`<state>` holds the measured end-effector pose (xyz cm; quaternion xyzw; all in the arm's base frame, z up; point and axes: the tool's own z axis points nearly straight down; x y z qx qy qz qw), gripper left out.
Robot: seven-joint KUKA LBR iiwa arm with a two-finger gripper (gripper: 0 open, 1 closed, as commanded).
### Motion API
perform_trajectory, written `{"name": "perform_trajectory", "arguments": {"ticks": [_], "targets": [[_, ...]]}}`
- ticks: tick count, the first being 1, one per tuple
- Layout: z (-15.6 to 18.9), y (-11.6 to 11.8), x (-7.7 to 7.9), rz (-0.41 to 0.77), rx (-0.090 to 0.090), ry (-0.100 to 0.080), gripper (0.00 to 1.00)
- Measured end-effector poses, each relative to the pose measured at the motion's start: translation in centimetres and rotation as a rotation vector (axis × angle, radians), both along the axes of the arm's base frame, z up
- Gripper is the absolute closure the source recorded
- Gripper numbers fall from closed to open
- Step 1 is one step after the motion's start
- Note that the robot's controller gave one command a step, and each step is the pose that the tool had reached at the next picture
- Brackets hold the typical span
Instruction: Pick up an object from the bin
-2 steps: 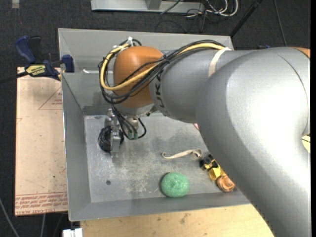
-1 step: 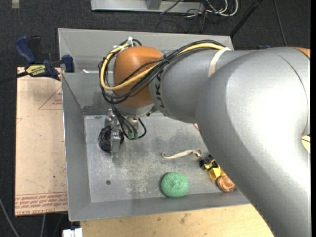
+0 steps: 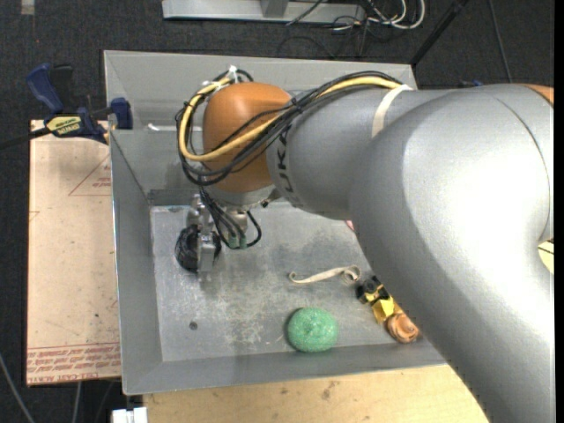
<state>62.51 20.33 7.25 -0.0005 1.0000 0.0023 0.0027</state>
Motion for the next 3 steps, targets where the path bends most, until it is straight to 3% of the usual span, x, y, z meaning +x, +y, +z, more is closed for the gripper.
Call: {"name": "perform_trajectory", "arguments": {"ticks": [3], "targets": [[0.0,-0.01,0.0,0.0,0.0,0.0,1.0]]}}
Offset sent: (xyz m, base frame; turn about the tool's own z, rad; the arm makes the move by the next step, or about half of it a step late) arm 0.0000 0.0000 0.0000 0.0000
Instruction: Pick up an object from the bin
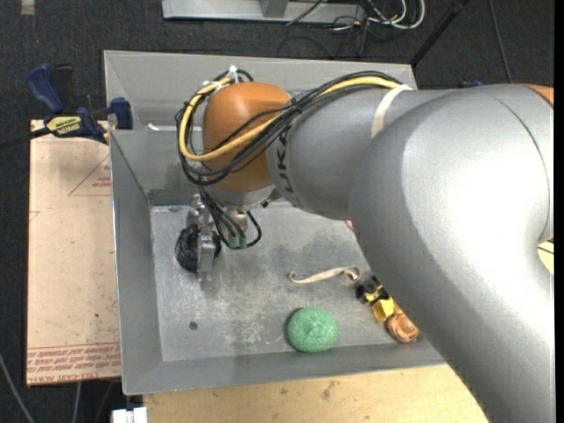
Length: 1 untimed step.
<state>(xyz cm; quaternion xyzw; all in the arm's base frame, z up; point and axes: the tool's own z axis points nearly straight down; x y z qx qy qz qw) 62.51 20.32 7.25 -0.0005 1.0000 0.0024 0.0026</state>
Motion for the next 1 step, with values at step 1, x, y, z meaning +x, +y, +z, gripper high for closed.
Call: {"name": "perform_trajectory", "arguments": {"ticks": [1], "targets": [[0.0,0.0,0.0,0.0,0.0,0.0,1.0]]}}
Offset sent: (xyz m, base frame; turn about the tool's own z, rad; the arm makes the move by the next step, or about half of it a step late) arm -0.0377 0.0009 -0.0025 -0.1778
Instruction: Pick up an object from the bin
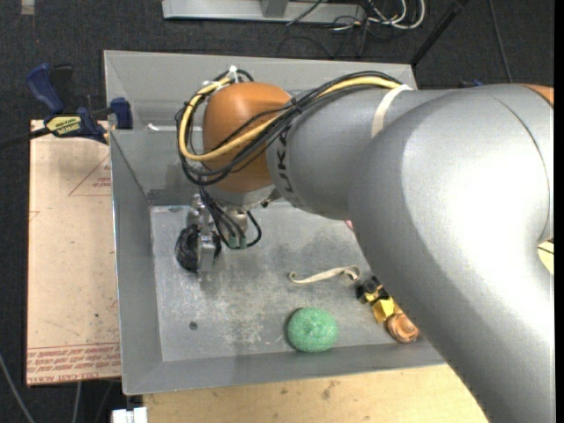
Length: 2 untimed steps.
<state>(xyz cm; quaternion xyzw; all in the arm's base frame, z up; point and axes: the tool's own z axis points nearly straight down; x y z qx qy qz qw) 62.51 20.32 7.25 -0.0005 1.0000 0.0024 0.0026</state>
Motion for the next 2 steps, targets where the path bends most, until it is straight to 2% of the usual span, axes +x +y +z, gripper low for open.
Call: {"name": "perform_trajectory", "arguments": {"ticks": [1,2], "targets": [[-0.01,0.11,-3.54,0.174,-0.002,-0.002,1.0],[-0.01,0.11,-3.54,0.174,-0.002,-0.002,1.0]]}}
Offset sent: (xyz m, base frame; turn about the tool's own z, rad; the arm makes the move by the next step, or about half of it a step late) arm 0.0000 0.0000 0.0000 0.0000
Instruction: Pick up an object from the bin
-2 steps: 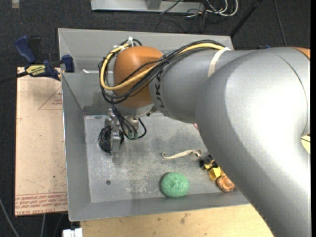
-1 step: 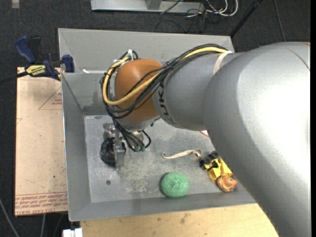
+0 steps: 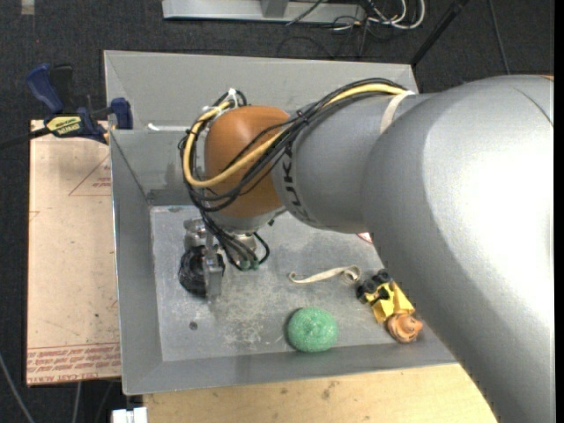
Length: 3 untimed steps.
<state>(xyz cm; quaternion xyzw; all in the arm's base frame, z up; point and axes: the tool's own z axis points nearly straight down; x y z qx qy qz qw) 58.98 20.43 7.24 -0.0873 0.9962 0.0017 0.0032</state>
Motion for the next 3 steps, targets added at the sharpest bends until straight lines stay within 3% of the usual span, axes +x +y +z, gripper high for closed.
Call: {"name": "perform_trajectory", "arguments": {"ticks": [1,2,3], "targets": [[0.0,0.8,3.7,0.008,-0.001,0.002,1.0],[0.0,1.0,3.8,0.005,0.0,-0.001,1.0],[0.0,1.1,2.2,0.003,0.0,0.0,1.0]]}}
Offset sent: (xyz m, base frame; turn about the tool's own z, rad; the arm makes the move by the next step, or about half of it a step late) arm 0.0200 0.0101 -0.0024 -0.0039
